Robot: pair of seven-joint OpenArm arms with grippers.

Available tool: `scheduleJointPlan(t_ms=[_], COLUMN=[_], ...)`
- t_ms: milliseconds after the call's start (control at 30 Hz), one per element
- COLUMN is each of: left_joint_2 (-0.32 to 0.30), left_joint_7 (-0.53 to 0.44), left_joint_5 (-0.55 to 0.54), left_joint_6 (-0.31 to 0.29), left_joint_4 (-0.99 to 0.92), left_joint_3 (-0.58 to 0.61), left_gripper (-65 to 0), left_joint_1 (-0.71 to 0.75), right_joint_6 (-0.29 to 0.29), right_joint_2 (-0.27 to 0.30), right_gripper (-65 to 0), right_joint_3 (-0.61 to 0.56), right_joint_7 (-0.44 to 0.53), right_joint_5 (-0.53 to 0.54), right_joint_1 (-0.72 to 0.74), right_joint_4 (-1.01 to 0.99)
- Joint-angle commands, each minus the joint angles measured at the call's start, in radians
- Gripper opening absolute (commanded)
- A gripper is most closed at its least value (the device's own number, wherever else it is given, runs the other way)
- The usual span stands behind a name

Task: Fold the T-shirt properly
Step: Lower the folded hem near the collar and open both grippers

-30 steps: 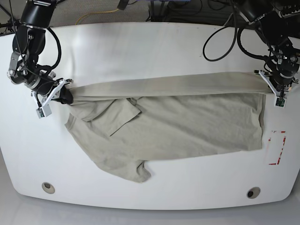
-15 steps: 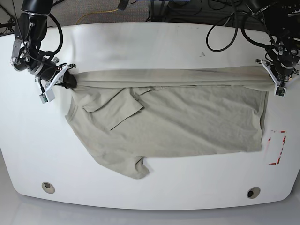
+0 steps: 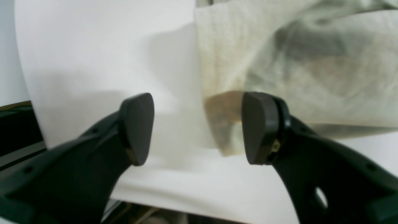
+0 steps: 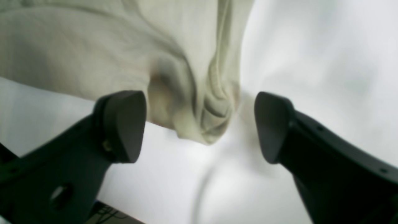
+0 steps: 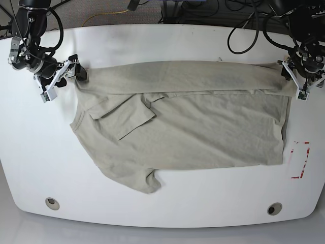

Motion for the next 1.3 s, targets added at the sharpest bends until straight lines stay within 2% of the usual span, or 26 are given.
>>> scheduleJointPlan(t_ms=[0, 133, 267, 367, 433, 600, 800, 933, 1100, 1267], left_joint_2=[-0.034, -0.034, -0.035, -0.035, -0.031, 0.031, 0.075, 0.074, 0.04, 0.008], left_joint_7=[-0.016, -0.016, -0.015, -0.015, -0.015, -0.016, -0.021, -0.023, -0.03, -0.082], left_joint_5=[-0.002, -0.02, -0.154, -0.24, -0.252, -0.18, -0.101, -0.088, -0.089, -0.089], left_joint_6=[0.007, 0.007, 0.007, 0.007, 0.007, 0.007, 0.007, 0.007, 0.007, 0.007], left_joint_4=[0.032, 0.124, 0.193, 0.217, 0.219, 0.19, 0.128, 0.047, -0.06, -0.105], left_joint_3=[-0.014, -0.062, -0.088, -0.088, -0.08, 0.033, 0.061, 0.058, 0.059, 0.056], left_gripper=[-25.3, -25.3, -25.3, -25.3, -25.3, -25.3, -25.3, -25.3, -25.4, -25.4], left_joint_1=[-0.01, -0.015, -0.015, -0.01, -0.012, -0.017, -0.013, -0.009, -0.01, 0.002], right_joint_6=[0.003, 0.001, 0.001, 0.001, 0.001, 0.0, 0.006, 0.012, 0.012, 0.012], right_joint_2=[0.019, 0.018, 0.004, -0.036, -0.06, -0.123, -0.195, -0.228, -0.234, -0.231], right_gripper=[-10.8, -11.9, -11.9, -11.9, -11.9, -11.9, -11.9, -11.9, -12.0, -12.0], right_joint_3=[0.037, 0.111, 0.134, 0.135, 0.147, 0.147, 0.146, 0.152, 0.147, 0.146], right_joint_7=[0.011, 0.011, 0.011, 0.011, 0.011, 0.011, 0.013, 0.017, 0.019, 0.065], right_joint_5=[0.011, -0.019, -0.096, -0.118, -0.115, -0.13, -0.299, -0.383, -0.386, -0.392], right_joint_1=[-0.014, -0.067, -0.074, -0.075, -0.077, -0.026, 0.032, 0.046, 0.055, 0.045], right_joint_4=[0.026, 0.087, 0.198, 0.273, 0.299, 0.279, 0.23, 0.181, 0.101, 0.043])
